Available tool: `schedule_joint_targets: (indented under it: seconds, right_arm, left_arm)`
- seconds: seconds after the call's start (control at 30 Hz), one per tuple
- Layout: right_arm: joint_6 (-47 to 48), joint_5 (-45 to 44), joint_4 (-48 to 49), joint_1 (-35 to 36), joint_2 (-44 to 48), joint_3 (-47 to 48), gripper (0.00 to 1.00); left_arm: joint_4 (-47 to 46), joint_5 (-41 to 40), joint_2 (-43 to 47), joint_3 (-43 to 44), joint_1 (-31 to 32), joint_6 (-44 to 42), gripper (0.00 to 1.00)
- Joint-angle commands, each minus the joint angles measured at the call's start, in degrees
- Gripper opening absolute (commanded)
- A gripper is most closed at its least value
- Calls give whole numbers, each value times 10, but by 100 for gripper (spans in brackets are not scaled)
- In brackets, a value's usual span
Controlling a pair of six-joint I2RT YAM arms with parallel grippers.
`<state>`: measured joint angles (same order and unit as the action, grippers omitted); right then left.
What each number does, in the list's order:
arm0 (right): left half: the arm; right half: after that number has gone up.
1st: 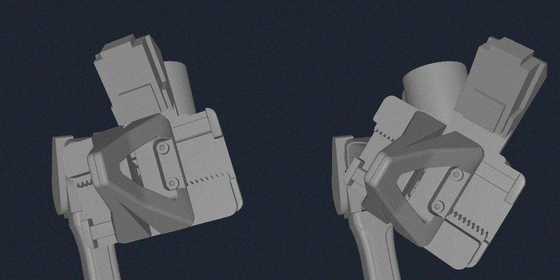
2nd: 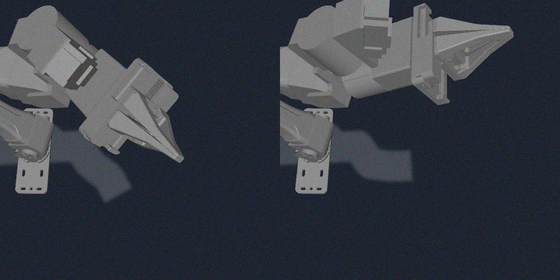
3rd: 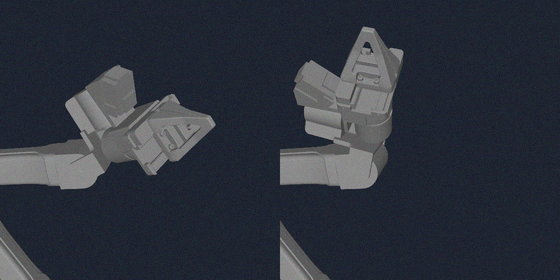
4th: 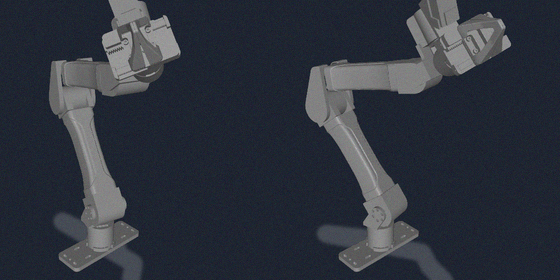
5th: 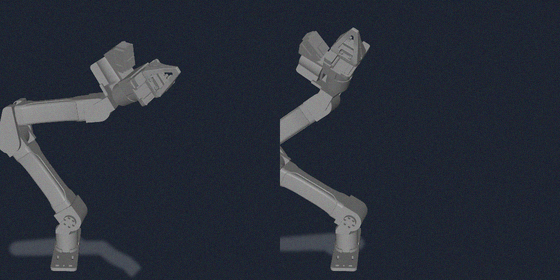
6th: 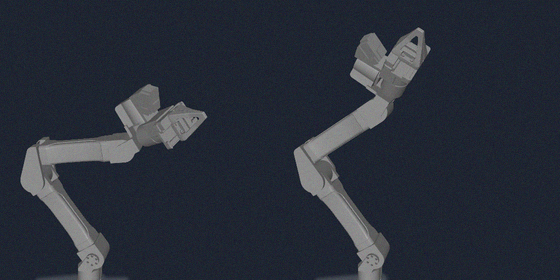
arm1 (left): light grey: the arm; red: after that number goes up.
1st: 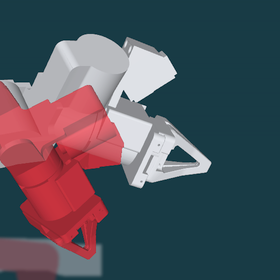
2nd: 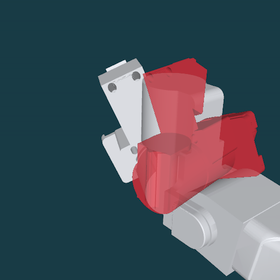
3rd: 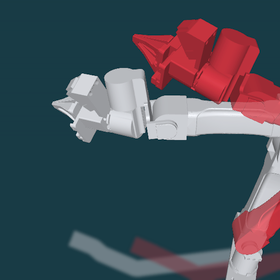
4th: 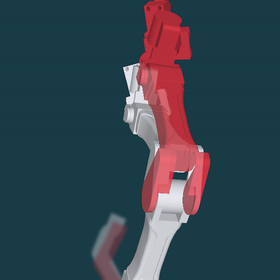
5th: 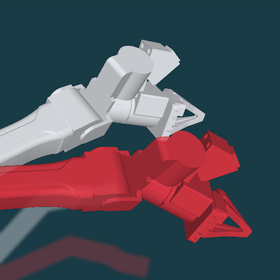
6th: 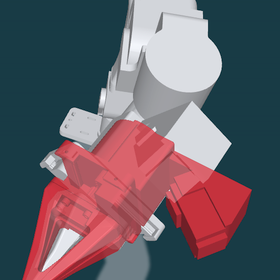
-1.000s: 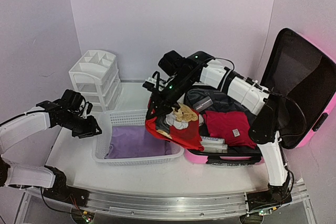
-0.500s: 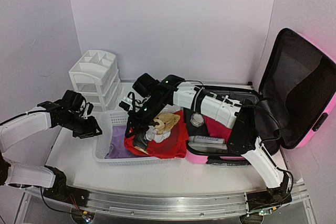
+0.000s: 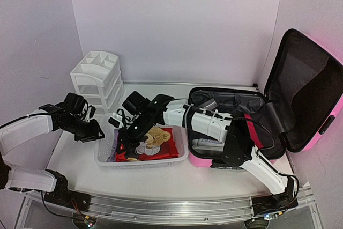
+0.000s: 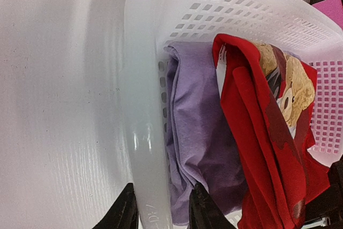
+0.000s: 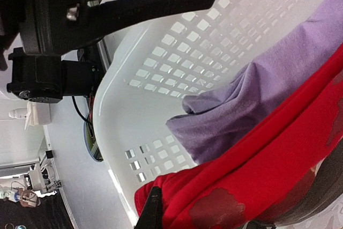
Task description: Open, take out, and arrange the luggage
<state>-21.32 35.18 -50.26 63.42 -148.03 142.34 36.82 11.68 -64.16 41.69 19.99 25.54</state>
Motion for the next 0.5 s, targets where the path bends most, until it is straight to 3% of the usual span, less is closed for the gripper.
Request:
schedule_joint_targets:
  seconds: [0.0,0.47]
  right_arm:
    - [40,-15,44,9,-9,42,0]
    - [80,-31,42,28,-70,90,0]
  left_arm:
    - [-32,30,1,-3,2,-1,33]
    - [-34,33,-2,-3,1,0,32]
